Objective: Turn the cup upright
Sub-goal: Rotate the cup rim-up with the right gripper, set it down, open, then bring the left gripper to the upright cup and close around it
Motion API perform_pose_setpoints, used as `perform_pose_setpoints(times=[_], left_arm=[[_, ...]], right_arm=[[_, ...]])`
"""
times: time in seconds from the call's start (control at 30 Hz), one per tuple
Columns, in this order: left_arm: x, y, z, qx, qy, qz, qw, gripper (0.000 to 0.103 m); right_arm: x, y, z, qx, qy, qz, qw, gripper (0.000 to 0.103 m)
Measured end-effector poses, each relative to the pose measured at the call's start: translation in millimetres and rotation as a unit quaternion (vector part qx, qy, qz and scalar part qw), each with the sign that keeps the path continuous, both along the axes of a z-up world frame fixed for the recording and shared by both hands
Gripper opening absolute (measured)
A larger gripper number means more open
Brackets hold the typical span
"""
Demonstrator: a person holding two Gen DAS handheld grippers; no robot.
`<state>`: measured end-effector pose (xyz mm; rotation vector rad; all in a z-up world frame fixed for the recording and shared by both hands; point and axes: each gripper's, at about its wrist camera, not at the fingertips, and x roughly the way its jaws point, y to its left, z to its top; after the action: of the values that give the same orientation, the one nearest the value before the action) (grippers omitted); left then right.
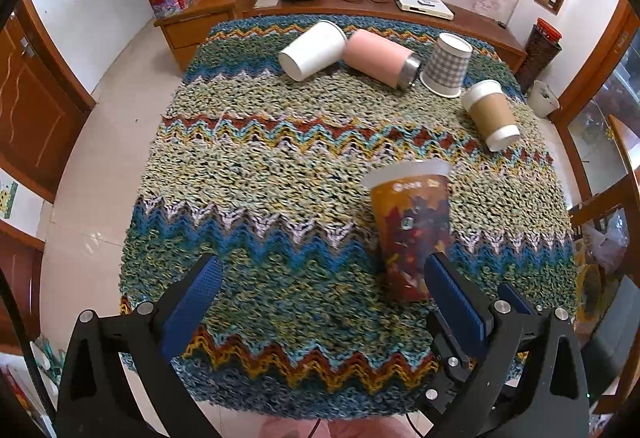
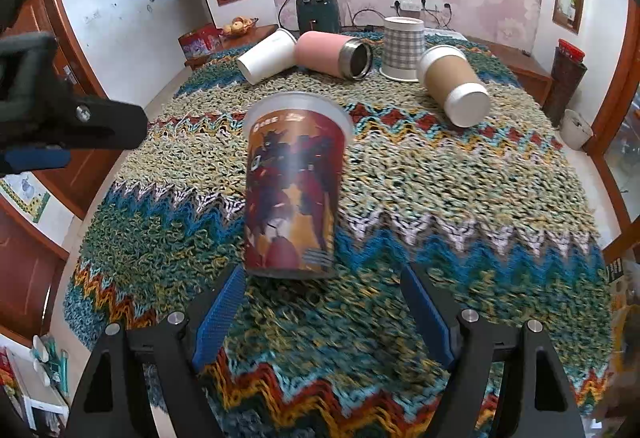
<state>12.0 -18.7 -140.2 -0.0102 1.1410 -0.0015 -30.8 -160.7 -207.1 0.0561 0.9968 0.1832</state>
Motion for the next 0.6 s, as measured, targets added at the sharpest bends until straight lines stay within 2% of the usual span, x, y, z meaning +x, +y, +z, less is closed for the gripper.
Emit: perform_pose_setpoints(times=[0.33, 0.6], left_arm=[[-4.5, -26.0, 28.2, 0.001, -0.028, -0.001, 0.9996, 0.101], [0.1, -42.6, 30.3, 0.005, -0.038, -0.01, 0.9992, 0.101]], right_arm=[[-9.9, -36.2, 32.5, -0.025, 0.025, -0.026, 0.999, 0.081], [-4.3, -68.8, 54.7, -0.03, 0.026, -0.078, 0.996, 0.081]])
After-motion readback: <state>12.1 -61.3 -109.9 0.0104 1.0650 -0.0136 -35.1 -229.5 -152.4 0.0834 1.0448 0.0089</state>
